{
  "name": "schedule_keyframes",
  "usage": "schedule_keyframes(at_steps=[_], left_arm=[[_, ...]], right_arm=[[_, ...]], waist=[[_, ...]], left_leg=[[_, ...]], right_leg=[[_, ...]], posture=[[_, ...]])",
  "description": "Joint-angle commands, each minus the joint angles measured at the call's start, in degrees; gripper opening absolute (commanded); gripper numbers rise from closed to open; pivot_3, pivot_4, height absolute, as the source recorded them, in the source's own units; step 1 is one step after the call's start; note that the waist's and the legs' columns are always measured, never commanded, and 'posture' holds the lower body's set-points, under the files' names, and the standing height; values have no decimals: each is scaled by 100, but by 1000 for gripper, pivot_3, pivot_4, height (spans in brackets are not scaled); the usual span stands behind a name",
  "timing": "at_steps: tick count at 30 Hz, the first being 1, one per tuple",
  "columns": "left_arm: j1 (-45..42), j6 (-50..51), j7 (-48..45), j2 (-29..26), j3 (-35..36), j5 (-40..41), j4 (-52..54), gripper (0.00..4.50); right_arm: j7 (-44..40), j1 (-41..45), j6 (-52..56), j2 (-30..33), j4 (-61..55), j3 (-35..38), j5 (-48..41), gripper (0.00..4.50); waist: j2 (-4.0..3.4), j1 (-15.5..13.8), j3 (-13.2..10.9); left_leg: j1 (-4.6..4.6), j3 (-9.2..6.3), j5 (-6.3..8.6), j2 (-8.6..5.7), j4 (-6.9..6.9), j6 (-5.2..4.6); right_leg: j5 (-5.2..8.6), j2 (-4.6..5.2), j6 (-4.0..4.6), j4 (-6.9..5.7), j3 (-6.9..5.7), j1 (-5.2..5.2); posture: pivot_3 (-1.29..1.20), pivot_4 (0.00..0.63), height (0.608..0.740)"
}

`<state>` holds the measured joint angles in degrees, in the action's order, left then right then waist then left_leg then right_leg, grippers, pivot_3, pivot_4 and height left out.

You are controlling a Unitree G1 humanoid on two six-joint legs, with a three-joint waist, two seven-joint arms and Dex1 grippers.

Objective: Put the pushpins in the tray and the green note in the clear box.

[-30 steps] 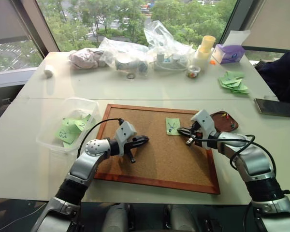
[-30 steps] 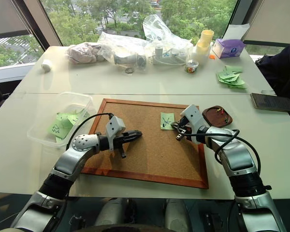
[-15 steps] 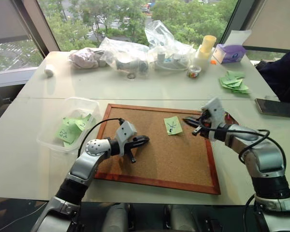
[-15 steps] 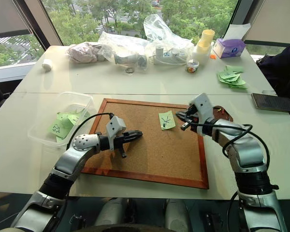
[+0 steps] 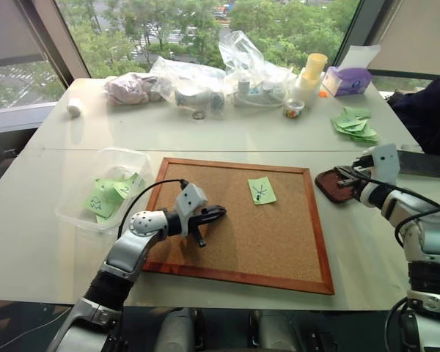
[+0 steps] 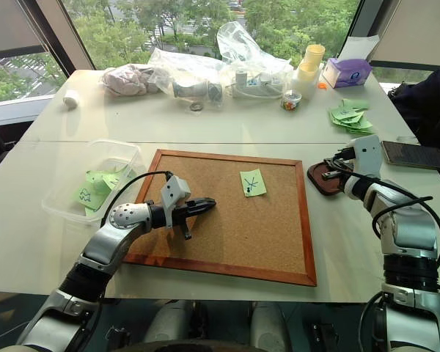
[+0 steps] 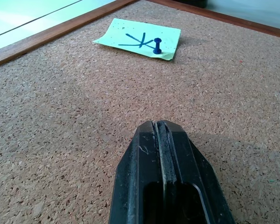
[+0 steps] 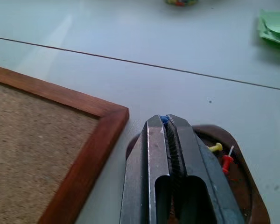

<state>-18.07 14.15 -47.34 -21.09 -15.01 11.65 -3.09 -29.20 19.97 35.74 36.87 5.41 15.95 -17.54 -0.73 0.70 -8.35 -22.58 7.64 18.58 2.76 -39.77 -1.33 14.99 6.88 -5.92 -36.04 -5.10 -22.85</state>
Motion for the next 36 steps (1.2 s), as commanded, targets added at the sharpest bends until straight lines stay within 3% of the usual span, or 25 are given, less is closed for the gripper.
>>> schedule_keyframes(at_steps=[1, 12, 14, 19, 21, 27, 36], left_arm=[[144, 162, 76, -54, -164, -307, -432, 0], [162, 174, 108, -62, -166, -319, -338, 0], [168, 168, 116, -62, -165, -325, -331, 0], [175, 138, 110, -46, -182, -345, -374, 0], [172, 137, 108, -41, -181, -344, -381, 0], [167, 135, 115, -30, -178, -346, -398, 0], [132, 104, 109, -24, -165, -352, -470, 0]], right_arm=[[-3, 0, -243, 6, 73, -26, 91, 54], [8, -164, -460, -43, 568, -190, 230, 54], [20, -163, -430, -33, 527, -164, 206, 875], [11, -109, -287, 53, 236, -96, 151, 3591], [14, -103, -225, 89, 101, -60, 130, 4464], [-124, -46, 209, 186, -779, 18, -181, 4464], [-485, 15, 999, -83, -2180, -732, -729, 4464]], waist=[[0, -6, 0], [1, -9, 0], [1, -12, 0], [-2, -1, 0], [-1, -6, 0], [-3, -10, -1], [-1, -21, -1]], left_leg=[[0, 0, 0, 0, 0, 0], [4, 0, 0, 0, 0, 0], [4, 0, 0, 0, 0, 0], [5, 0, 0, 3, 2, 0], [5, 0, 0, 2, 4, 0], [3, 0, 0, 1, 6, 0], [2, 0, 0, 0, 9, 0]], right_leg=[[0, 0, 0, 0, 0, 0], [0, 0, 0, 2, 0, 7], [0, 1, 0, 2, 0, 7], [0, 2, 1, 2, 1, 5], [1, 4, 1, 3, 1, 4], [1, 19, 2, 3, 1, -4], [2, 25, 5, 6, 1, -28]], posture=[[0, 150, 740], [0, 150, 740], [0, 150, 740], [0, 150, 740], [0, 150, 740], [0, 150, 740], [0, 150, 740]])
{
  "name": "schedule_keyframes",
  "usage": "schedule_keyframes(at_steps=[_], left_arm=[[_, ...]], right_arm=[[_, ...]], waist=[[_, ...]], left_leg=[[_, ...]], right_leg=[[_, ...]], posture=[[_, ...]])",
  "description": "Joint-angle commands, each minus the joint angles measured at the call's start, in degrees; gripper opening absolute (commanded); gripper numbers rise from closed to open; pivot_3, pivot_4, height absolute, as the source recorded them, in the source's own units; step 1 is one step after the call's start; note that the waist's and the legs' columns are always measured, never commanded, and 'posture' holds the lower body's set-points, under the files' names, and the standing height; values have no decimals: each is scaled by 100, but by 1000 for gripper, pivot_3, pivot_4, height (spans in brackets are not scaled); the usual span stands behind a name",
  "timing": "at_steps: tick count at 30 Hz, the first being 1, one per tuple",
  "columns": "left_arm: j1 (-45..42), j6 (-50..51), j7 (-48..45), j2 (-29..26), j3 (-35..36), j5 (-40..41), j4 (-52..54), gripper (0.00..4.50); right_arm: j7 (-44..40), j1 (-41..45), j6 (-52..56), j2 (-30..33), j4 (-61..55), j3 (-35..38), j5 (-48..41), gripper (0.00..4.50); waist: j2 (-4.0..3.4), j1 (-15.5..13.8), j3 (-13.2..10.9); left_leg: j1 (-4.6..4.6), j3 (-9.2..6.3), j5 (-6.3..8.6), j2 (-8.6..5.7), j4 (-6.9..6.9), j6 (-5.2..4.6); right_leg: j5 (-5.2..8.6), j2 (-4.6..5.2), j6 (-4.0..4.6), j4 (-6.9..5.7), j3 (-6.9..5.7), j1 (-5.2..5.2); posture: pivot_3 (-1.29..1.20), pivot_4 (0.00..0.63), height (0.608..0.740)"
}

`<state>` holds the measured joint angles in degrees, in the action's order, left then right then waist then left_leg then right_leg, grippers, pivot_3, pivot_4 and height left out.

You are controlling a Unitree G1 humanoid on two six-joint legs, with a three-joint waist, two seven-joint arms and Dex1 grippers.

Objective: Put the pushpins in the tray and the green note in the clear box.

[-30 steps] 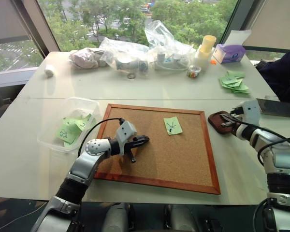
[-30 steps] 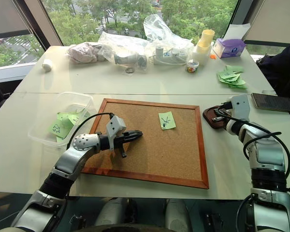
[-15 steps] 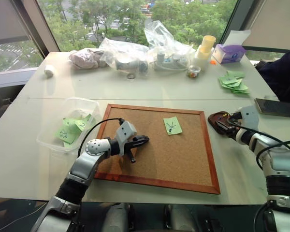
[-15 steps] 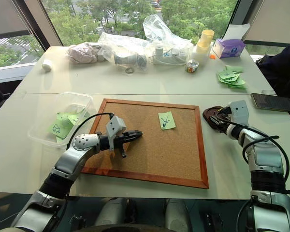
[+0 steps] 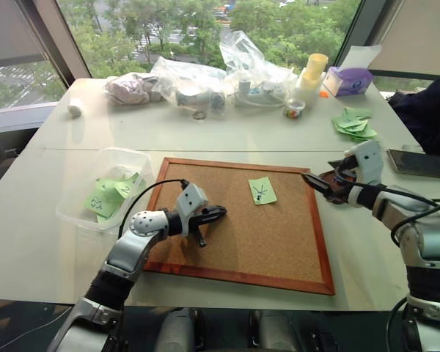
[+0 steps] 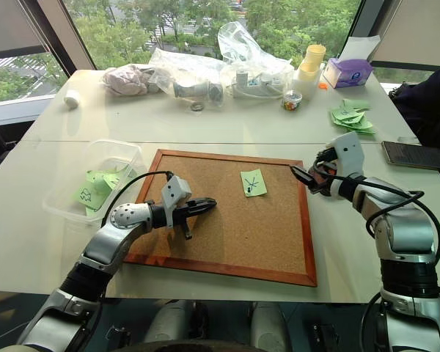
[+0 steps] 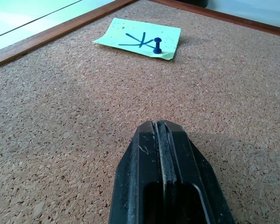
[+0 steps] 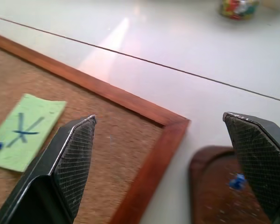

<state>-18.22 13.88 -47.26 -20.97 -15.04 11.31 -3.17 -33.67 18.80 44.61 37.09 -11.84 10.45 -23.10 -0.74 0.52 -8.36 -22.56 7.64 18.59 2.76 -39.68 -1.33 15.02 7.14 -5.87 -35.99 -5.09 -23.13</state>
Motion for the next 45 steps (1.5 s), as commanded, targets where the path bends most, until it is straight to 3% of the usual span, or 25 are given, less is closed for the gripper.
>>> schedule_keyframes(at_steps=[1, 8, 18, 22, 28, 29, 45], left_arm=[[151, 129, 103, -36, -167, -321, -455, 0], [206, 103, 110, -49, -178, -358, -392, 0], [249, 91, 177, -64, -143, -420, -371, 0], [235, 100, 196, -62, -121, -425, -375, 0], [247, 99, 210, -86, -104, -436, -376, 0], [248, 103, 212, -89, -100, -436, -373, 0], [215, 142, 161, -160, -34, -421, -498, 0]], right_arm=[[-44, 133, 95, -183, -561, -407, -140, 4464], [-26, 176, -243, -489, -457, -1388, 312, 4464], [-83, 317, -675, -796, 310, -1636, 580, 4464], [-152, 257, -819, -786, 458, -1669, 668, 3229], [-207, 97, -950, -795, 546, -1773, 811, 251], [-226, 59, -1008, -763, 549, -1820, 865, 42], [-504, 324, -572, -268, -633, -1294, 469, 42]], waist=[[1, 0, 0], [1, -7, -1], [2, 8, -1], [2, 6, -1], [2, 9, -1], [2, 8, -1], [-2, 6, -3]], left_leg=[[-1, 0, 0, -1, 0, 0], [-6, 0, 1, -6, 3, -1], [-7, 0, 1, -7, 9, -2], [-6, 1, 1, -7, 10, -1], [-5, 1, 1, -7, 11, -1], [-5, 1, 1, -7, 11, -1], [-8, 1, 0, -8, 39, 1]], right_leg=[[0, 1, 0, 1, 0, -1], [0, 9, 2, 3, -2, -8], [0, 10, 3, 10, -6, -9], [0, 10, 3, 10, -6, -9], [-1, 11, 3, 11, -6, -8], [-1, 11, 3, 12, -6, -7], [-8, 15, 15, 55, -8, -7]], posture=[[0, 150, 740], [0, 150, 740], [0, 150, 740], [0, 150, 740], [0, 150, 740], [0, 150, 740], [0, 150, 740]])
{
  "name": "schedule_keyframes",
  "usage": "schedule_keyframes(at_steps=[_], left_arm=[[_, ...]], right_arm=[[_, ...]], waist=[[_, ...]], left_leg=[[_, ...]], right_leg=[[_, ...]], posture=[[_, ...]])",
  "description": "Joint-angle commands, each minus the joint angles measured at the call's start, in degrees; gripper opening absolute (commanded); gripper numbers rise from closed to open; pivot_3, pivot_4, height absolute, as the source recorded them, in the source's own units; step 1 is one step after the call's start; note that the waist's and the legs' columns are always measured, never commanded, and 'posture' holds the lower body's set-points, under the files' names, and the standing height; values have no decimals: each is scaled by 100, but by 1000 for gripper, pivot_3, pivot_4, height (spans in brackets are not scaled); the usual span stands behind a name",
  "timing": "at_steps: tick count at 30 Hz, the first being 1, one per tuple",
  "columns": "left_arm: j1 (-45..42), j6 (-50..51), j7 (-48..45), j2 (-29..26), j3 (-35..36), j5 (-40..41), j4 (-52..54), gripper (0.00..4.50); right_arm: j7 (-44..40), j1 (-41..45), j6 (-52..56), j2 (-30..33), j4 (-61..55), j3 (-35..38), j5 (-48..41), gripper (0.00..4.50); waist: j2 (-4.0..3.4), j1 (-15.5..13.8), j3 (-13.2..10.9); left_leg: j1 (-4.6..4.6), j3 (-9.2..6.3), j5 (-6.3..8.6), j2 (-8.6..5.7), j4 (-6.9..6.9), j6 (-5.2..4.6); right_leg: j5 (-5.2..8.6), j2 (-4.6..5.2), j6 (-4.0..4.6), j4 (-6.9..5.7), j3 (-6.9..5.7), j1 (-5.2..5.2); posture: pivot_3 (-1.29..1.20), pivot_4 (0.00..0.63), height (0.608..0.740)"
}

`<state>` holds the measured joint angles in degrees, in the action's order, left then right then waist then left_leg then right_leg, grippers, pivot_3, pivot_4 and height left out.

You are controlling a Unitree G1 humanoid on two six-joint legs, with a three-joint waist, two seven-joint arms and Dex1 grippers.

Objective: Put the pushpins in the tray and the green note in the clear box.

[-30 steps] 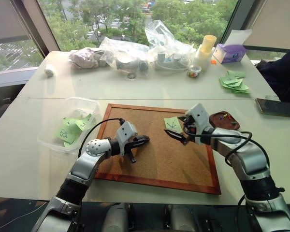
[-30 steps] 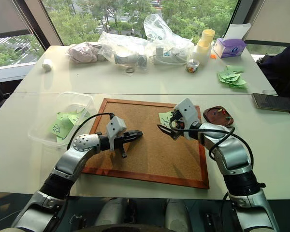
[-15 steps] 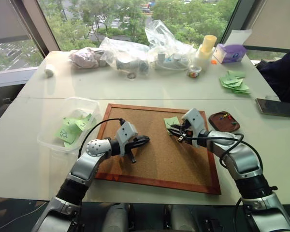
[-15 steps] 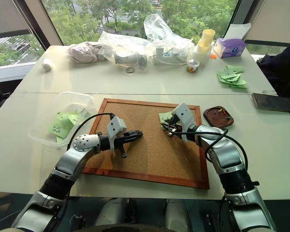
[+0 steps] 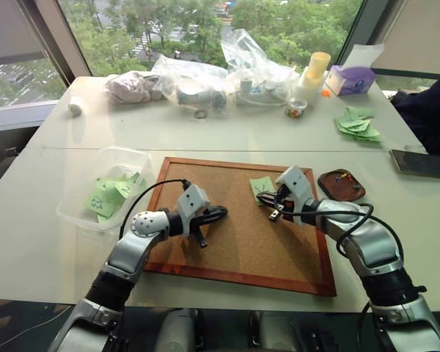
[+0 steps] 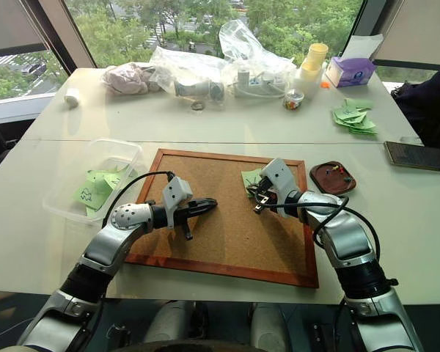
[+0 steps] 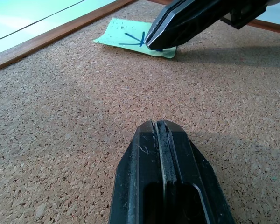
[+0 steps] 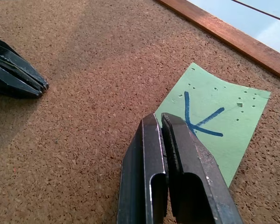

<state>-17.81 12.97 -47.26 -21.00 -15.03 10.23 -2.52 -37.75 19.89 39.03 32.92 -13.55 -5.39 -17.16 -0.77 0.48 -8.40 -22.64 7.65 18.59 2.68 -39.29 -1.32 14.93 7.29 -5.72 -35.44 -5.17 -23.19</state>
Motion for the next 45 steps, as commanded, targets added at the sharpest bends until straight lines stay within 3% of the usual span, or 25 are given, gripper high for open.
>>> schedule_keyframes(at_steps=[1, 6, 13, 17, 20, 23, 30, 45], left_arm=[[176, 217, 160, -159, -35, -316, -579, 0], [54, 190, -39, -355, 128, -207, -558, 0], [-1005, 1440, -888, -966, 1021, 1163, -328, 0], [-1617, 1967, -1125, -820, 1132, 1551, -574, 0], [-2187, 2429, -957, -272, 1212, 1797, -1075, 0], [-2462, 2709, -661, 203, 1286, 1846, -1429, 934], [-2593, 3560, 111, 1147, 1513, 2126, -1587, 4348], [-2913, 4879, 1191, 1985, 2560, 2922, -2109, 4447]], right_arm=[[-105, 220, 16, 169, -499, 295, -137, 42], [-262, 204, 74, 327, -741, 290, -178, 42], [-288, 153, 211, 454, -1046, 319, -233, 42], [-269, 129, 254, 440, -1107, 332, -265, 42], [-212, 59, 222, 453, -1162, 302, -198, 42], [-166, 21, 251, 461, -1275, 283, -203, 0], [-84, 6, 330, 502, -1520, 247, -200, 0], [-87, 67, 515, 546, -1828, 267, -280, 0]], waist=[[1, 9, 0], [6, 15, -1], [56, 98, -39], [90, -14, -67], [118, -111, -84], [140, -121, -96], [155, -111, -108], [157, -118, -108]], left_leg=[[1, 0, 0, 1, 1, 0], [4, 0, -1, 4, 5, 1], [-60, 0, -19, 23, 9, 29], [-93, 0, -52, 15, 10, 82], [-96, 7, -48, 2, 4, 74], [-101, 6, -47, -8, 0, 71], [-103, 5, -57, -6, 7, 89], [-96, 3, -65, -5, 4, 102]], right_leg=[[-2, -1, 3, 4, -3, 1], [-3, -1, 5, 8, -15, 3], [-29, -33, 4, -3, -20, -59], [-29, -55, -1, -47, -25, -111], [-26, -51, -8, -41, -25, -102], [-28, -51, -16, -29, -25, -97], [-27, -69, -26, -18, -27, -99], [-27, -70, -25, -34, -27, -96]], posture=[[0, 150, 740], [0, 150, 740], [0, 150, 740], [0, 150, 740], [0, 150, 740], [0, 150, 740], [0, 150, 740], [0, 150, 740]])
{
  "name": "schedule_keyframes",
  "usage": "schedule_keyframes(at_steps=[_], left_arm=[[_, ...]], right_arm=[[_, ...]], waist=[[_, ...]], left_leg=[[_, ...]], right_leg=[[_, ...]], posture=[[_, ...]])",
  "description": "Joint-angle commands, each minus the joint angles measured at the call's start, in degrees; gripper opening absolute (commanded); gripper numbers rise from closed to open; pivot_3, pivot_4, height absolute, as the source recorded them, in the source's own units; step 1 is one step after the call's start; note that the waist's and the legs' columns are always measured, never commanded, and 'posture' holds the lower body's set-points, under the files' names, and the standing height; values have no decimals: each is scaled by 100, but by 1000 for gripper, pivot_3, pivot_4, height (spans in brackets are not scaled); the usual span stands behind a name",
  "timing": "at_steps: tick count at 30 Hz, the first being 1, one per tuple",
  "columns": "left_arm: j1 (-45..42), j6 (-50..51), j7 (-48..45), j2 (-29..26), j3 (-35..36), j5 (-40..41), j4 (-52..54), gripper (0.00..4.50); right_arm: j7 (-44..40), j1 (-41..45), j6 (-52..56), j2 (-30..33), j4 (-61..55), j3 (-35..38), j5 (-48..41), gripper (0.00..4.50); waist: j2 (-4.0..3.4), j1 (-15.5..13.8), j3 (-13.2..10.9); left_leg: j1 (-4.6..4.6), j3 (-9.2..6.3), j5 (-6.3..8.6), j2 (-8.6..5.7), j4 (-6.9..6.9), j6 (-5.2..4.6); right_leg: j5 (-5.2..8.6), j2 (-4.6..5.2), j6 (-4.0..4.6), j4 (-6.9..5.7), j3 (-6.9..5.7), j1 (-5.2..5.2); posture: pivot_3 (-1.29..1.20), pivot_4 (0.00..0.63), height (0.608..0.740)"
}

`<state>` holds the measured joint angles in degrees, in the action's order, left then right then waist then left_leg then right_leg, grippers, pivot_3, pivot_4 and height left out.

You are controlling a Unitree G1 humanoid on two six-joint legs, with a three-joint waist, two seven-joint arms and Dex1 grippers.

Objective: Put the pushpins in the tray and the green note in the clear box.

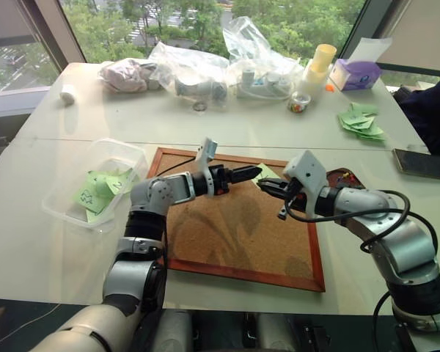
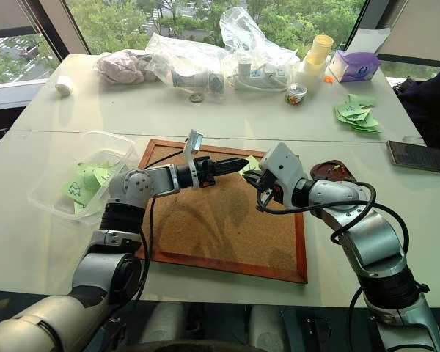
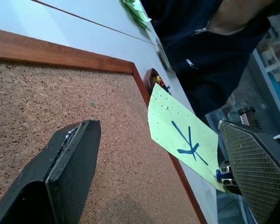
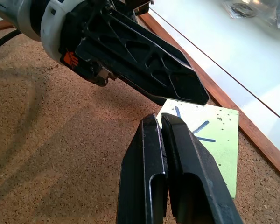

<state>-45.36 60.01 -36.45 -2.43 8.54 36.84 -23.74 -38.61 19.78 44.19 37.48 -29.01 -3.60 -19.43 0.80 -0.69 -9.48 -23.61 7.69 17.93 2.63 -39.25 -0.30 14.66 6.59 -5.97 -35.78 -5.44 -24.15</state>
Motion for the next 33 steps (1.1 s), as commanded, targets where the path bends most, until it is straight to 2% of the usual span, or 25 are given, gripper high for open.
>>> schedule_keyframes(at_steps=[1, 4, 6, 8, 14, 21, 26, 29, 33], left_arm=[[-161, 208, 142, 169, 244, 293, -5, 4447], [-164, 298, 227, 281, 405, 430, -13, 4447], [-158, 314, 293, 334, 489, 503, -3, 3903], [-129, 342, 311, 359, 510, 534, 42, 3081], [-38, 325, 301, 296, 501, 590, 106, 40], [-58, 119, 263, 159, 379, 460, 95, 40], [139, -496, 62, -154, -39, 48, 385, 40], [252, -676, 29, -265, -107, -18, 632, 40], [378, -872, 74, -354, -134, -77, 788, 40]], right_arm=[[-1, 81, 4, 95, -289, 93, -53, 0], [-5, 86, 18, 122, -298, 100, -36, 0], [-6, 76, 13, 136, -292, 106, -30, 0], [-3, 59, -5, 153, -284, 97, -12, 0], [50, 48, -48, 187, -246, 98, 29, 0], [98, 83, -33, 230, -276, 208, 7, 0], [259, -87, 57, 361, -79, 1167, -154, 0], [431, -284, 59, 342, 441, 1782, -163, 0], [704, -360, -114, 350, 1512, 2158, 32, 0]], waist=[[0, 0, 0], [0, 1, 0], [0, 3, 0], [0, 4, 0], [0, 3, 0], [0, 2, 0], [-1, -9, 1], [0, -10, 1], [-1, -1, 1]], left_leg=[[0, 0, 0, 0, 0, 0], [0, 0, 0, -1, 0, 1], [1, 1, -1, -1, 0, 2], [3, 2, -2, -1, 0, 4], [5, 3, -4, -2, -1, 7], [6, 7, -4, -3, -2, 8], [7, 8, -5, -4, -3, 9], [8, 9, -5, -4, -5, 9], [16, 10, -5, -5, -6, 9]], right_leg=[[0, 0, 0, 0, 0, 0], [0, 0, 0, 0, 0, 1], [0, -1, 0, -1, 0, 1], [0, -1, 0, -2, 0, 2], [0, -2, 0, -6, 0, 3], [0, -2, 0, -7, 0, 5], [0, -2, 0, -11, 0, 6], [0, -2, 0, -10, -1, 12], [0, -2, 0, -11, -1, 20]], posture=[[0, 150, 740], [0, 150, 740], [0, 150, 740], [0, 150, 740], [0, 150, 740], [0, 150, 740], [0, 150, 740], [0, 150, 740], [0, 150, 740]])
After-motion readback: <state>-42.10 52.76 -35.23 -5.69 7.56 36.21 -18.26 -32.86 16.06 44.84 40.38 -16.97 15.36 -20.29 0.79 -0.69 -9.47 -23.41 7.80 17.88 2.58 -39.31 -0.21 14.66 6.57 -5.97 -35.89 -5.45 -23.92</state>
